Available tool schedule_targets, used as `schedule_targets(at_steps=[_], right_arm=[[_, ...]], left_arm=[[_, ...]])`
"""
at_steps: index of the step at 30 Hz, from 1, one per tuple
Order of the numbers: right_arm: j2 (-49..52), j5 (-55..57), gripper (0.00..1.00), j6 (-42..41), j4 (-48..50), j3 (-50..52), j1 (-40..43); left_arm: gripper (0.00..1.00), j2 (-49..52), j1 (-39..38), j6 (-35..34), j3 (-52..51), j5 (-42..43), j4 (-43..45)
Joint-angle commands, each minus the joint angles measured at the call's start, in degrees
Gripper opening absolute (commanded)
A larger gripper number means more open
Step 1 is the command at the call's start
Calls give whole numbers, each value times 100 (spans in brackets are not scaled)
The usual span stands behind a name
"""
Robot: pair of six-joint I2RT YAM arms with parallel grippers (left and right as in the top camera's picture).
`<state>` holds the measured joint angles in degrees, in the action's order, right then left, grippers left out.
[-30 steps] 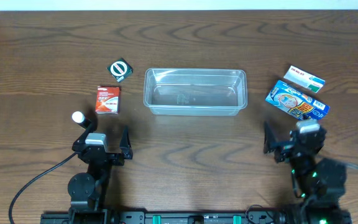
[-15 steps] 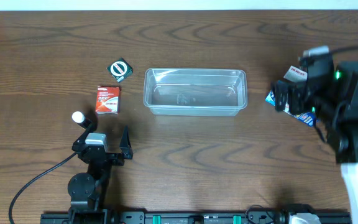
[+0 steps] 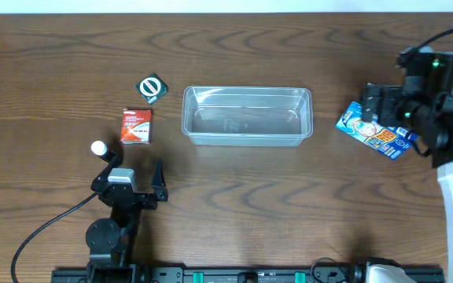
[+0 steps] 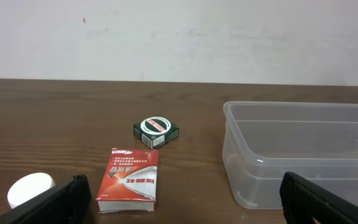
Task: Pack container
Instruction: 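Move the right gripper over the blue Kool Fever box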
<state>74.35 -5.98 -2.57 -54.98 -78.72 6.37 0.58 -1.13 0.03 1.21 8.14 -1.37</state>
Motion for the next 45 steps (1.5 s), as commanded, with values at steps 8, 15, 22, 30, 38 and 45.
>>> schedule_targets(at_steps=[8, 15, 22, 30, 38, 45], right_arm=[[879, 1008, 99, -3659, -363, -98, 704], [1119, 942, 99, -4030, -437, -98, 706], [1394, 634, 97, -5237, -378, -96, 706], [1954, 251, 89, -5980, -332, -96, 704], [2455, 247, 95, -6085, -103, -96, 702], [2898, 249, 95, -6083, 138, -96, 599]], left_arm=[[98, -28, 35, 35, -98, 39, -201], [98, -28, 35, 35, -98, 39, -201], [98, -28, 35, 37, -98, 39, -201], [98, -28, 35, 35, -98, 39, -201], [98, -28, 35, 35, -98, 42, -201], [98, -28, 35, 37, -98, 39, -201]])
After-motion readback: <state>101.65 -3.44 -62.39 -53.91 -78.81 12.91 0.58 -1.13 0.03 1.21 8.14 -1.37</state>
